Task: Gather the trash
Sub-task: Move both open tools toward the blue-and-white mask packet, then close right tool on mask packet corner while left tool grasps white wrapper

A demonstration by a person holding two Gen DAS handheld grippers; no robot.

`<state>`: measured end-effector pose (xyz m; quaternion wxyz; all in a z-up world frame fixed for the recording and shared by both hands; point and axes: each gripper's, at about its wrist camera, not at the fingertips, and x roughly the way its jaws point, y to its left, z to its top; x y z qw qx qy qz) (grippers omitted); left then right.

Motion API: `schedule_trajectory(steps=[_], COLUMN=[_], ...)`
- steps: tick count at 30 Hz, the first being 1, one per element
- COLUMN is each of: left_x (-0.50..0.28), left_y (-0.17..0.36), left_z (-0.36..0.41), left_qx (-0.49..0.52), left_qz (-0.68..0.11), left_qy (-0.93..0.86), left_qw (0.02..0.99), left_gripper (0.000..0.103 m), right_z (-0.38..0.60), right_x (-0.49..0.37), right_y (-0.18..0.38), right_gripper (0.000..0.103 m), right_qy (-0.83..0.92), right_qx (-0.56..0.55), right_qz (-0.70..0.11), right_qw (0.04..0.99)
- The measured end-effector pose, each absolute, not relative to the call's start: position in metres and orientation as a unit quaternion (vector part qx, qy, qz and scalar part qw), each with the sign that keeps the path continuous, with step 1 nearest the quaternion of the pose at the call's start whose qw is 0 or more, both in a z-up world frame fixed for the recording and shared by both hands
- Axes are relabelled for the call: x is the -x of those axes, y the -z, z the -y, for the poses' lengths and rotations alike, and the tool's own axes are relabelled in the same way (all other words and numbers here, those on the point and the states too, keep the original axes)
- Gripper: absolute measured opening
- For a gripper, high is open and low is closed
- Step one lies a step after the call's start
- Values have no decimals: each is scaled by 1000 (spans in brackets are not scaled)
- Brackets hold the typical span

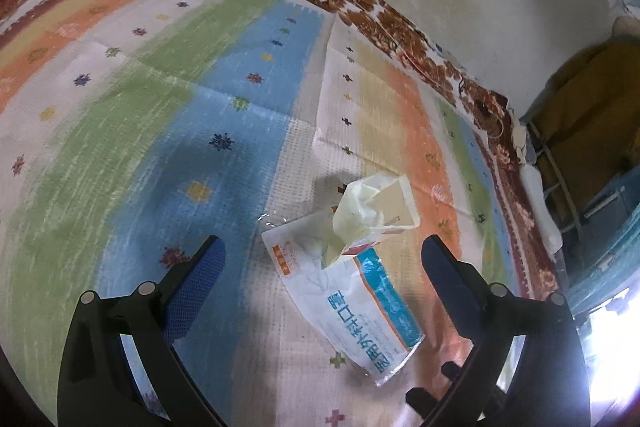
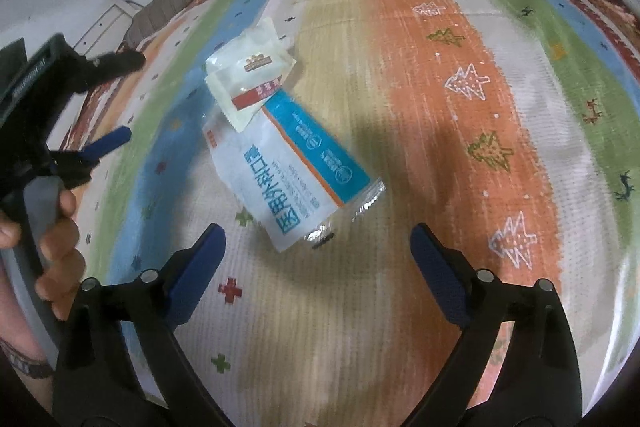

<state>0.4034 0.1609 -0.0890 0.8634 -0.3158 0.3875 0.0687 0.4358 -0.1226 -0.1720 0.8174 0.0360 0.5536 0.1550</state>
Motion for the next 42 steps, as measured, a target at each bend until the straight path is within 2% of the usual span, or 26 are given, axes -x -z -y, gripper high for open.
schedule_trajectory(steps=[2,5,13,20,22,23,24,28,31,33,36,39,42], left_x=[-406,-412,-429,-446,-448,-448,-448,-447,-451,-453,-458,-466,-468], left_y=[90,92,106,121,128,131,133,140,137,129,121,117,119], left_z=[-161,-166,-175,-174,-181,-186,-189,-195,-187,-179,-170,-163,-160], left_qx=[305,304,309,319,341,360,373,412,401,373,345,321,322], left_qz=[-386,-384,-390,-390,-384,-380,-376,-363,-359,-358,-354,-364,-364], left_qy=[-68,-56,-48,-43,-52,-52,-52,-29,-7,-3,-2,-5,3], left_qw=[868,870,866,863,856,850,847,835,843,856,869,874,874], left_gripper=[96,96,96,96,96,95,94,92,91,91,92,92,90], right_z=[123,128,126,116,113,112,111,112,111,112,110,106,102], right_x=[-440,-447,-460,-466,-469,-470,-472,-476,-478,-478,-477,-475,-473], right_y=[180,196,211,215,214,213,213,215,215,215,216,216,216], right_gripper=[87,81,82,81,71,61,56,42,37,23,12,4,2], right_qy=[-149,-147,-145,-132,-129,-129,-130,-126,-123,-121,-127,-133,-135], right_qx=[-42,-81,-115,-97,-90,-90,-90,-81,-67,-66,-61,-48,-31], right_qz=[-562,-581,-585,-592,-591,-591,-591,-596,-602,-605,-607,-605,-601], right_qw=[813,797,790,789,791,791,791,789,786,784,782,783,787])
